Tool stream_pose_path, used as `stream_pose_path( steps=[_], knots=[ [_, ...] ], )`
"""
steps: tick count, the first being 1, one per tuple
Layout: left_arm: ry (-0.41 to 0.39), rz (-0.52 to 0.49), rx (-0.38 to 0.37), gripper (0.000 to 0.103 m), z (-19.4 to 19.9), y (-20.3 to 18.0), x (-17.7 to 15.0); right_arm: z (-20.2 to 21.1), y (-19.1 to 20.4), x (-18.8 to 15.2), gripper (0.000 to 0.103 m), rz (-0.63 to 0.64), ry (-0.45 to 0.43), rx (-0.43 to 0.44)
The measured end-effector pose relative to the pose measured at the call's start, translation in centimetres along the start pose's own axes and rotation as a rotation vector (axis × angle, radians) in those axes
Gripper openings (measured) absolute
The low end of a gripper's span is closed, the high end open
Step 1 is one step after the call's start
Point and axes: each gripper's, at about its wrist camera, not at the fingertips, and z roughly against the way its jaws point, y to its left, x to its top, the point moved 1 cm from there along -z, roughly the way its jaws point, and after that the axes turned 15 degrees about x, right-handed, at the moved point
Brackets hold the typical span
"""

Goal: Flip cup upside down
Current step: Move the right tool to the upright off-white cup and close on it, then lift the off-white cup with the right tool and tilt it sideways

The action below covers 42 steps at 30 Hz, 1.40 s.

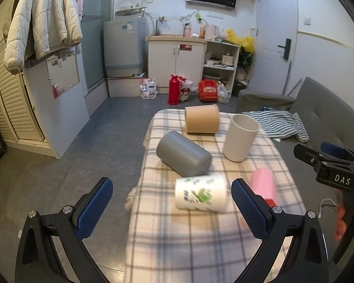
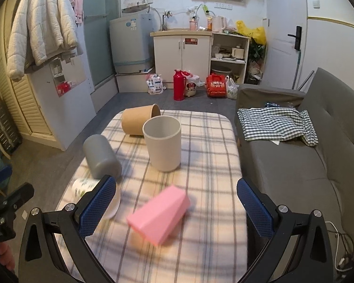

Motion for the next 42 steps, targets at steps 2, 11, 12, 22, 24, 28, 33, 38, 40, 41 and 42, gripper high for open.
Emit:
stream_pose_path(
  steps=[2, 11, 12, 22, 24, 28, 33, 38, 40, 41, 42],
  knots=[
    [0.012, 0.003, 0.013, 0.103, -1.2, -0.1, 0.7, -2.2, -0.4, 1.0, 0.103, -0.001, 0.023, 0.014],
    [0.076, -0.029, 0.052, 0.103, -7.1, -1.1, 1.6, -11.1, -2.3, 2.5, 0.103, -0.007, 0.106, 0.053],
    [0.082, -0.033, 0.054, 0.103, -7.5, -1.2, 1.5, -12.1, -2.7, 2.6, 0.103, -0.016, 0.114, 0.057],
    [0.138, -0.038, 0.055, 0.103, -9.6, -1.7, 0.5, -16.2, -3.8, 3.3, 0.087, -0.038, 0.17, 0.102],
    [0.137, -0.042, 0.059, 0.103, -9.4, -1.7, 0.6, -16.5, -3.8, 3.5, 0.08, -0.037, 0.174, 0.108],
    [0.122, -0.042, 0.069, 0.103, -8.8, -1.3, 1.0, -16.1, -3.5, 3.7, 0.067, -0.032, 0.181, 0.123],
    [0.082, -0.021, 0.066, 0.103, -6.7, -0.5, 1.7, -12.0, -2.0, 4.2, 0.066, -0.005, 0.146, 0.133],
    [0.015, 0.001, 0.037, 0.103, -3.0, -0.1, 2.0, -5.4, 0.1, 3.9, 0.064, 0.007, 0.096, 0.136],
    [-0.01, 0.015, 0.02, 0.103, -1.5, 0.1, 2.0, -2.7, 1.2, 3.0, 0.062, 0.017, 0.09, 0.145],
    [-0.028, 0.025, 0.008, 0.103, -0.4, 0.2, 1.8, -1.2, 1.8, 2.3, 0.06, 0.018, 0.091, 0.152],
    [-0.037, 0.029, 0.001, 0.103, 0.2, 0.3, 1.7, 0.0, 2.4, 1.6, 0.044, 0.021, 0.09, 0.153]
  ],
)
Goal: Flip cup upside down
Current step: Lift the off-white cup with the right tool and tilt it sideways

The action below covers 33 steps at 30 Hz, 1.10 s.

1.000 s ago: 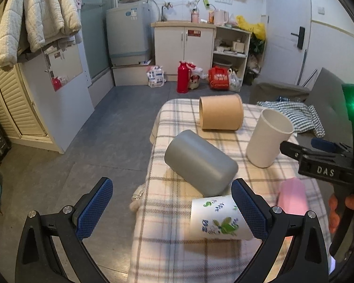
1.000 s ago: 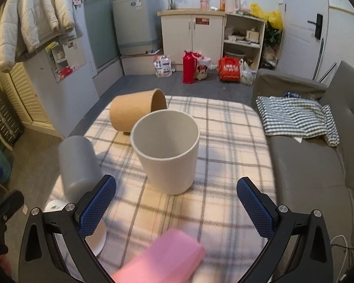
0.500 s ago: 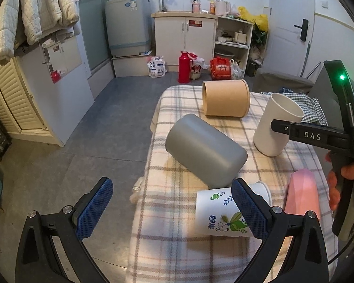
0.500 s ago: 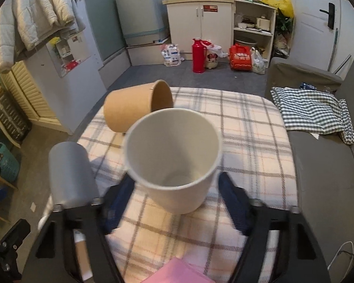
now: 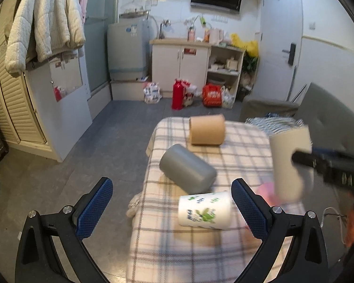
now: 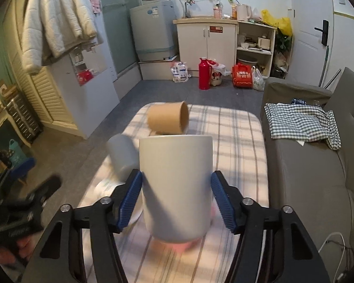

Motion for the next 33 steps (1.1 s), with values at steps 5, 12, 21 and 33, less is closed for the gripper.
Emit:
stream_pose_path(
  steps=[5, 12, 21, 33],
  knots=[
    [-0.026, 0.011, -0.034, 0.103, 2.6, 0.1, -1.8, 2.4, 2.4, -4.8, 0.001, -0.032, 0.028, 0.024],
    [0.005, -0.015, -0.025, 0.103, 3.0, 0.8, -4.6, 1.1, 4.0, -10.1, 0.001, -0.054, 0.071, 0.043],
    [0.056, 0.011, 0.01, 0.103, 0.3, 1.8, -4.6, 0.1, 2.2, -7.8, 0.016, -0.051, 0.072, 0.028],
    [0.114, -0.09, -0.054, 0.103, -2.5, -0.4, -4.4, -1.6, -0.4, -6.1, 0.042, -0.088, 0.082, 0.021]
  ],
)
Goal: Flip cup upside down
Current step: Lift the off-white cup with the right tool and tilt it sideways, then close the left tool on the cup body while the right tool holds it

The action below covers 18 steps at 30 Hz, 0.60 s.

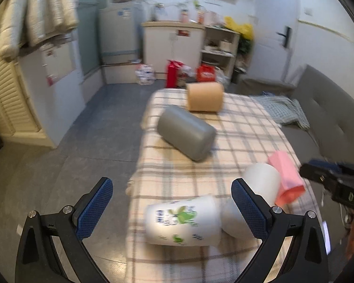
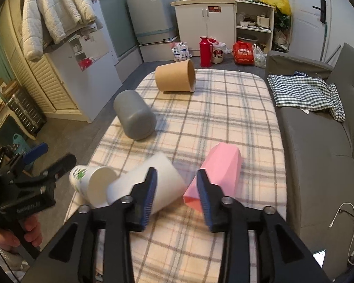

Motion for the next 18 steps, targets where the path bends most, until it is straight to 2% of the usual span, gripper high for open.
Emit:
stream_pose_path(
  steps=[2, 7, 15, 18],
  knots=[
    [0.007, -0.077, -0.042, 0.103, 0.0, -1.8, 0.2, 0.3, -0.6, 0.1, 0.046, -0.009, -0.011, -0.01],
    [-0.012, -0.188, -0.129, 0.103, 1.1, -5.2, -0.5, 1.4, -2.3, 0.1, 0.051, -0.038, -0.038, -0.03],
    [0.001, -0.294, -0.224, 0.103, 1.7, -8.6, -2.2, 2.2, -4.7, -1.2, 0.055, -0.091, -0.052, -0.032],
    [0.007, -0.329, -0.231, 0.102, 1.2, -9.4, -2.5, 2.1, -5.3, -1.9, 0.055, -0.11, -0.049, -0.024]
  ],
)
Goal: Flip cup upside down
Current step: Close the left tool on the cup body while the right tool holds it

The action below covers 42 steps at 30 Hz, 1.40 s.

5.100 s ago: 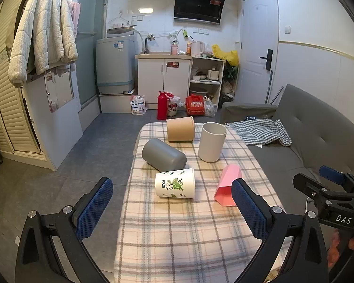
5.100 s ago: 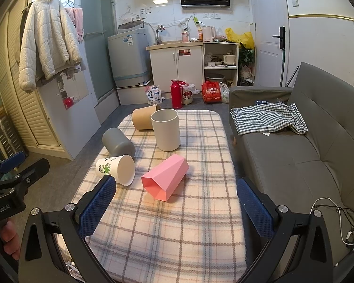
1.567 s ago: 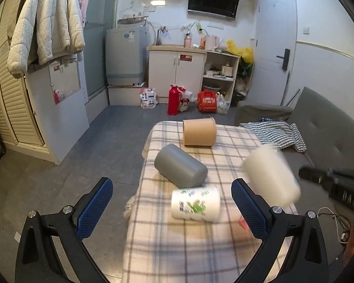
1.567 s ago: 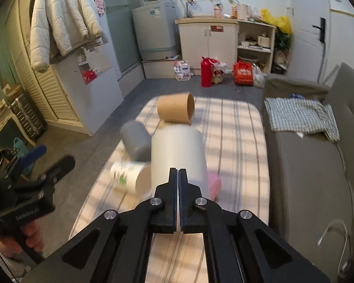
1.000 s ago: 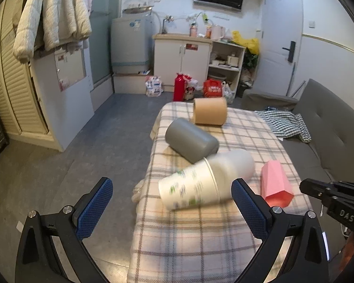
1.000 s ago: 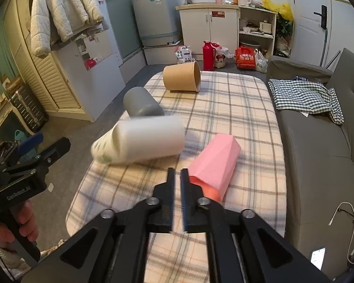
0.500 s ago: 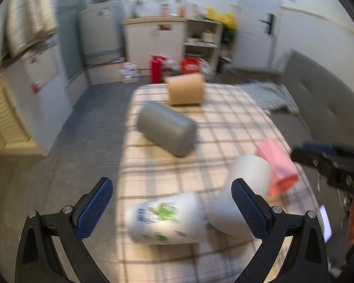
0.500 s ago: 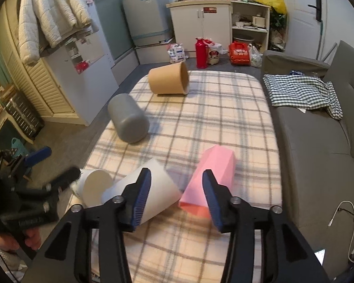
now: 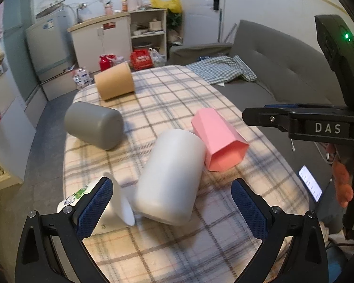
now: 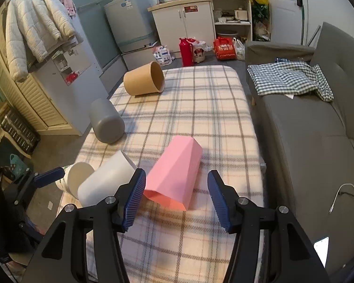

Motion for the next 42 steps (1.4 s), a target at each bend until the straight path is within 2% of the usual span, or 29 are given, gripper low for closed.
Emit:
stream_pose_path(
  steps=[7, 10, 11, 24, 29, 32, 34, 42],
  knots=[
    [0.016, -0.065, -0.004, 0.101, -1.1, -1.2, -0.1, -0.1, -0.9, -0.7, 0.055, -0.032, 0.004, 0.005],
    [0.032, -0.092, -0.008, 0.088, -1.8, -1.7, -0.2, -0.3, -1.2, -0.8, 0.055, -0.043, 0.007, 0.007],
    [0.04, -0.106, 0.003, 0.086, -2.1, -1.9, -0.2, -0.4, -1.2, -0.8, 0.055, -0.044, 0.008, 0.008],
    [0.084, -0.145, 0.092, 0.086, -5.0, -1.5, 0.0, -1.6, -1.6, -1.0, 0.055, -0.062, 0.028, 0.023],
    [0.075, -0.208, 0.121, 0.086, -5.7, -2.6, 0.3, -1.9, -1.8, -0.9, 0.055, -0.069, 0.032, 0.03],
    [0.067, -0.213, 0.105, 0.084, -5.6, -3.0, 0.5, -1.9, -1.8, -0.9, 0.055, -0.071, 0.033, 0.034],
    [0.058, -0.213, 0.114, 0.076, -5.5, -3.0, 0.7, -1.9, -1.8, -0.9, 0.055, -0.072, 0.031, 0.034],
    [0.084, -0.207, 0.109, 0.075, -5.2, -3.0, 0.9, -1.4, -1.7, -0.4, 0.055, -0.073, 0.013, 0.042]
  ],
)
